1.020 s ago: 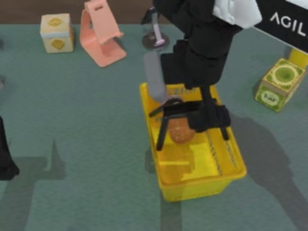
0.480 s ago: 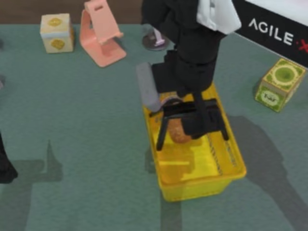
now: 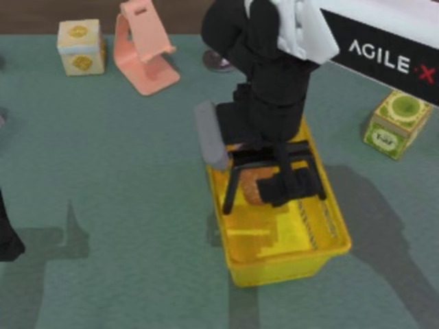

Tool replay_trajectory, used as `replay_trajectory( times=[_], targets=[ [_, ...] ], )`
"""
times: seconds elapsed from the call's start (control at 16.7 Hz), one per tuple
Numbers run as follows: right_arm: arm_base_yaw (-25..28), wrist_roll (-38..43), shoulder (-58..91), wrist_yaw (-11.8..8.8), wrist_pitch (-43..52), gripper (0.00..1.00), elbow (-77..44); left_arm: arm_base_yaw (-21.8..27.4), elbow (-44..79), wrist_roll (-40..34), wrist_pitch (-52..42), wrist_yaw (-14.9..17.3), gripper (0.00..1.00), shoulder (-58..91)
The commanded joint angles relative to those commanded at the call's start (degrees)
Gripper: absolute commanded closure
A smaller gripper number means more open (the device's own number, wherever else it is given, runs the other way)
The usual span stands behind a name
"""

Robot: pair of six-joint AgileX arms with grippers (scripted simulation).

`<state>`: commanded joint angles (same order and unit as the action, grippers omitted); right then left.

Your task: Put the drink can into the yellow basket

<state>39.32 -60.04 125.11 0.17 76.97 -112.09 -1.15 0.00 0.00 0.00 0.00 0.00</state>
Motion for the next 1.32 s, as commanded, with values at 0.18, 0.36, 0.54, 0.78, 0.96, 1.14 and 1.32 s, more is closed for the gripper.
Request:
replay_trajectory(
  times=[0.18, 0.36, 0.54, 0.78, 0.96, 1.14, 1.32],
  targets=[
    [0.00, 0.00, 0.00, 0.00, 0.00, 0.15, 0.00, 0.00, 0.00, 0.00, 0.00, 0.00, 0.00, 0.00],
    [0.00, 0.00, 0.00, 0.00, 0.00, 0.38, 0.00, 0.00, 0.00, 0.00, 0.00, 0.00, 0.00, 0.00],
    [0.00, 0.00, 0.00, 0.00, 0.00, 0.60, 0.00, 0.00, 0.00, 0.00, 0.00, 0.00, 0.00, 0.00],
    [0.00, 0.00, 0.00, 0.00, 0.00, 0.90, 0.00, 0.00, 0.00, 0.00, 0.00, 0.00, 0.00, 0.00],
    [0.00, 0.00, 0.00, 0.00, 0.00, 1.00, 0.00, 0.00, 0.00, 0.00, 0.00, 0.00, 0.00, 0.00],
    [0.00, 0.00, 0.00, 0.00, 0.00, 1.00, 0.00, 0.00, 0.00, 0.00, 0.00, 0.00, 0.00, 0.00],
    [0.00, 0.00, 0.00, 0.00, 0.00, 1.00, 0.00, 0.00, 0.00, 0.00, 0.00, 0.00, 0.00, 0.00]
  ],
)
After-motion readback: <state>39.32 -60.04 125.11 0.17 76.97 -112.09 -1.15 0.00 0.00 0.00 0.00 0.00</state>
